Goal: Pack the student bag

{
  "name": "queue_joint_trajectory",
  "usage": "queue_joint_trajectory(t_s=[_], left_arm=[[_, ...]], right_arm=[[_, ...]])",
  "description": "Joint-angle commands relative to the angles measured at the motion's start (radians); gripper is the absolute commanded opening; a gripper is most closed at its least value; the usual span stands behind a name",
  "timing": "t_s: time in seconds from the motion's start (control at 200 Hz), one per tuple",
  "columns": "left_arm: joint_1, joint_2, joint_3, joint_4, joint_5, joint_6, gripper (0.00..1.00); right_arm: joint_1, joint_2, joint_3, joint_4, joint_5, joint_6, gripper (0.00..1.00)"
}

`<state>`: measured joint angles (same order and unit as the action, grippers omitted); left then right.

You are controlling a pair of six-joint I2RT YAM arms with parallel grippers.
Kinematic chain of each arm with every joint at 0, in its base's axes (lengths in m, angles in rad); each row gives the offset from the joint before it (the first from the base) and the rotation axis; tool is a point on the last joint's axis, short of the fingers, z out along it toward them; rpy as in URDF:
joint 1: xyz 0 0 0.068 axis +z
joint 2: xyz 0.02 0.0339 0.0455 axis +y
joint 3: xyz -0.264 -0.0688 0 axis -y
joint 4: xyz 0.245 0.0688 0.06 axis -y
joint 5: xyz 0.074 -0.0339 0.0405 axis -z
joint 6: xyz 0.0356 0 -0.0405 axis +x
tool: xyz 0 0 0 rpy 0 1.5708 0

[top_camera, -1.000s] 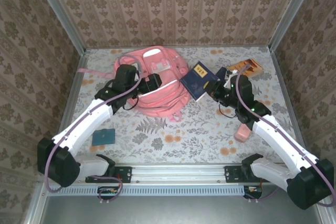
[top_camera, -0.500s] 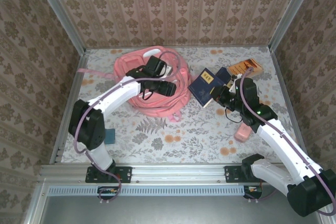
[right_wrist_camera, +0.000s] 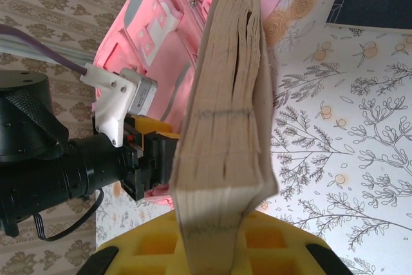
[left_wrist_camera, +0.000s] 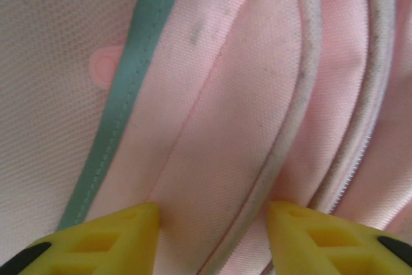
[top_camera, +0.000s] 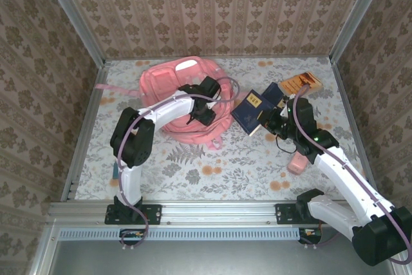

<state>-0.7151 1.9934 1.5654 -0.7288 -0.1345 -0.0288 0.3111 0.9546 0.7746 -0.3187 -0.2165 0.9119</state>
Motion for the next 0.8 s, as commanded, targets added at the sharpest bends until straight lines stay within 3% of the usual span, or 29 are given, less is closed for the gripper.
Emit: queue_joint_trajectory(t_s=[0.0,0.155,0.33,0.475,0.59,0.795], left_arm=[[-0.009,0.015,0.051,-0.035,-0.077,0.029,0.43],[-0.016,0.043,0.071,-0.051,-0.110,0.037,0.41],[-0.021,0.065,0.077,-0.063,-0.125,0.052,0.51],[-0.026,0.094,0.097,-0.086,-0.142,0.071,0.51],[-0.032,0.112,0.120,-0.102,-0.167,0.082,0.44],[-0.040,0.079,0.144,-0.118,-0.156,0.079,0.23]], right_arm=[[-0.006,-0.014,-0.001,0.032,-0.017,0.012,0.06],[-0.005,-0.016,-0.003,0.032,-0.017,0.012,0.07],[-0.005,-0.017,-0.006,0.032,-0.017,0.015,0.07],[-0.005,-0.017,-0.008,0.035,-0.018,0.021,0.07],[-0.006,-0.020,-0.008,0.031,-0.017,0.022,0.07],[-0.005,-0.037,-0.007,0.012,0.002,0.015,0.07]])
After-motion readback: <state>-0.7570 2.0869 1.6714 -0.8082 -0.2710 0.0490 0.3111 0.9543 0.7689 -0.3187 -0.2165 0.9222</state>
